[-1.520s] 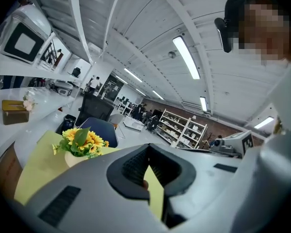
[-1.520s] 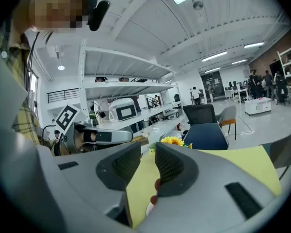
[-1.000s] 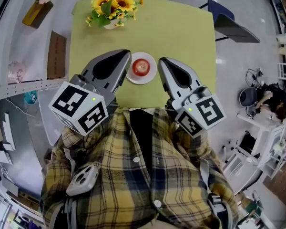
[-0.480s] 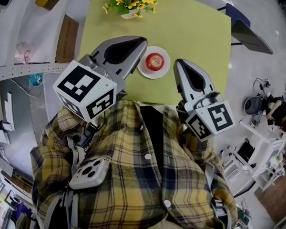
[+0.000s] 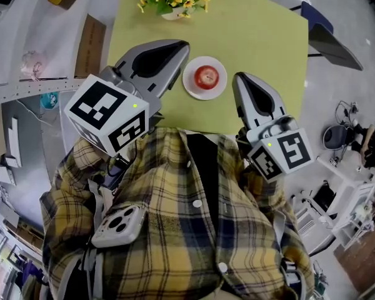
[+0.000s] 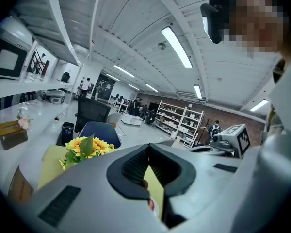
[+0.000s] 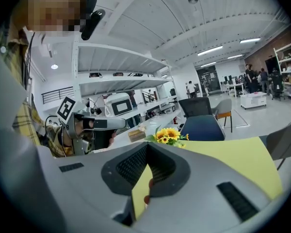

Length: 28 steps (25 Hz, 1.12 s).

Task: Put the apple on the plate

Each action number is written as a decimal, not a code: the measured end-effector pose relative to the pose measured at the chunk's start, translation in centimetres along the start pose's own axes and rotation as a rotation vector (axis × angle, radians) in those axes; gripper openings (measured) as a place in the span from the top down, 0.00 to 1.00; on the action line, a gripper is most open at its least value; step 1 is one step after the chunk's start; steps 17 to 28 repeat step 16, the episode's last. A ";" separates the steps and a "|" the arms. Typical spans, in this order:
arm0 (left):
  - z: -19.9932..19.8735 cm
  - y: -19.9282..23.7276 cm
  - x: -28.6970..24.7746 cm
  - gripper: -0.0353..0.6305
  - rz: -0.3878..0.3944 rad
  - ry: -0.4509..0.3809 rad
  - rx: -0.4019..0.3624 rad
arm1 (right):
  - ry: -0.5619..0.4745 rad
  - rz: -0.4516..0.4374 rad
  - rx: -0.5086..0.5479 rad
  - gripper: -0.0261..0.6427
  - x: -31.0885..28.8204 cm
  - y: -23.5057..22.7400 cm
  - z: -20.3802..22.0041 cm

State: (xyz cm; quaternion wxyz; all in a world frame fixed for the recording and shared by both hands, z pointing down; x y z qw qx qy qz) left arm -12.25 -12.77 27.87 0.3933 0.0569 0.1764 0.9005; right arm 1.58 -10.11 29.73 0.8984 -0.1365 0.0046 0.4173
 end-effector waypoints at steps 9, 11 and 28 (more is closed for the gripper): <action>-0.1 0.1 -0.1 0.94 0.004 0.003 -0.009 | 0.004 0.004 0.001 0.97 -0.1 0.0 0.1; -0.1 0.1 -0.2 0.94 0.005 0.005 -0.009 | 0.004 0.004 0.001 0.97 -0.1 0.0 0.1; 0.2 0.2 -0.2 0.94 0.005 0.010 -0.009 | 0.006 0.005 0.003 0.97 -0.1 -0.1 0.4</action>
Point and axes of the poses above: the fingertips, and each gripper's own axes: x backward along the fingers, y to its left, z out of its underside, the point moved 3 cm from there along x, backward along the fingers, and after that the axes turned 13 degrees about -y, right-handed, at the moved point
